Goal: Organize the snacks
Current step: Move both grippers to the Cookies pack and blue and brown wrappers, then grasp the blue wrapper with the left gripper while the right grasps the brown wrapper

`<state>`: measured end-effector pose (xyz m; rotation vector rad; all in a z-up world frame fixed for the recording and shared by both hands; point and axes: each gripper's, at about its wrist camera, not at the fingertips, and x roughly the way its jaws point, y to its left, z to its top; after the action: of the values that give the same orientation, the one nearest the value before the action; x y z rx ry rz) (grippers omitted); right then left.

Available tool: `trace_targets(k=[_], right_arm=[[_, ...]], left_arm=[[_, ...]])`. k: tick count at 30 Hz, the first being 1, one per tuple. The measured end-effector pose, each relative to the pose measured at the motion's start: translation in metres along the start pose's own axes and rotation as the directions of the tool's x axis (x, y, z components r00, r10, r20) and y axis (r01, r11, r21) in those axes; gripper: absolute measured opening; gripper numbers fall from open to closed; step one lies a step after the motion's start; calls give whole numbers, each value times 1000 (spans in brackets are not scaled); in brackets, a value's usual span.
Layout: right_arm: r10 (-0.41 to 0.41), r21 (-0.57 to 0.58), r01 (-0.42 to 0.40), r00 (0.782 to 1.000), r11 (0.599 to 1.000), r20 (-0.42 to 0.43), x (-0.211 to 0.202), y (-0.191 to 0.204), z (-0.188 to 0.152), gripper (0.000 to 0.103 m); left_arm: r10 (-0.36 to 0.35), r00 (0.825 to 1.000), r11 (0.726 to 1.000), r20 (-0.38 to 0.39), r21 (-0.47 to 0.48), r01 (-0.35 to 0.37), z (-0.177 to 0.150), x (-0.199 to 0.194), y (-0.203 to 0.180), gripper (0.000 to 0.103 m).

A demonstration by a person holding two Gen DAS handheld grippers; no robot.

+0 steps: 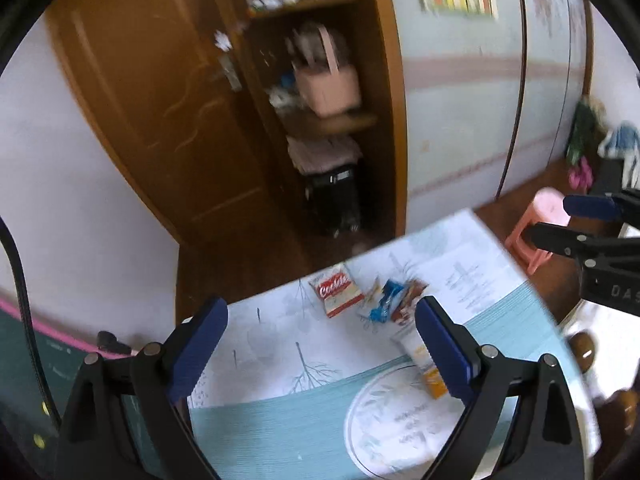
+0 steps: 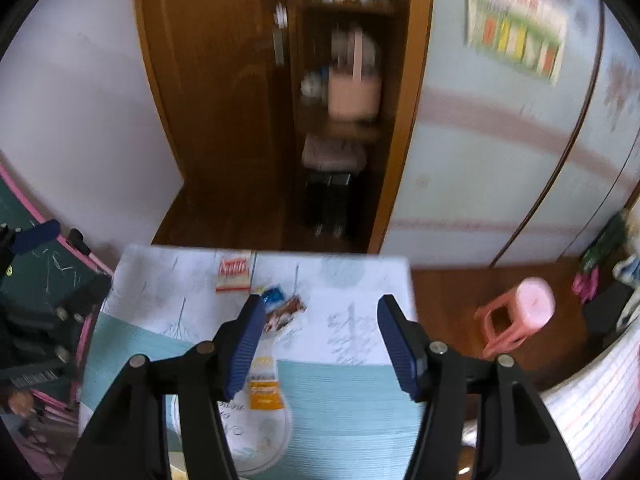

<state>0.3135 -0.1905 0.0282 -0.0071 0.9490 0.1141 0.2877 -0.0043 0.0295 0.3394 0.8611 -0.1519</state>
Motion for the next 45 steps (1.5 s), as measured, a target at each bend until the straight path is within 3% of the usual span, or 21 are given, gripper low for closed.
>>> trace_targets(k=[3, 9, 15, 20, 25, 28, 31, 32, 39, 42, 45], right_arm=[[38, 46, -34, 996, 998, -87, 56, -1, -5, 59], [103, 180, -66, 973, 981, -206, 151, -5, -23, 59], [138, 297, -57, 956, 953, -259, 216, -8, -31, 59], [164, 328, -56, 937, 943, -309, 251, 3, -34, 59], [68, 246, 22, 934, 969, -350, 269, 20, -39, 53], [68, 229, 10, 940, 973, -334, 266, 19, -39, 47], [108, 232, -30, 937, 972, -331, 259, 9, -39, 21], [109, 225, -32, 935, 974, -338, 257, 5, -40, 17], [136, 201, -65, 922, 977, -361, 245, -20, -55, 16], [146, 201, -71, 910, 977, -388, 242, -27, -58, 17], [133, 216, -46, 904, 975, -406, 239, -34, -60, 24]], left_arm=[[5, 997, 998, -74, 56, 0, -3, 63, -19, 94], [79, 986, 989, -144, 134, -60, -21, 156, -52, 91], [72, 977, 995, -201, 76, -58, -27, 210, -52, 90], [21, 975, 999, -221, 46, -12, -32, 227, -48, 90], [22, 970, 997, -241, 81, -3, -39, 242, -51, 90], [7, 968, 998, -250, 68, 10, -38, 248, -54, 90], [-25, 967, 998, -253, 42, 37, -35, 253, -58, 90], [-33, 967, 998, -254, 38, 44, -34, 256, -60, 90], [-93, 955, 995, -281, 6, 99, -27, 268, -71, 88], [-88, 950, 995, -300, 26, 101, -30, 275, -81, 78], [-126, 947, 991, -295, 0, 132, -29, 274, -83, 51]])
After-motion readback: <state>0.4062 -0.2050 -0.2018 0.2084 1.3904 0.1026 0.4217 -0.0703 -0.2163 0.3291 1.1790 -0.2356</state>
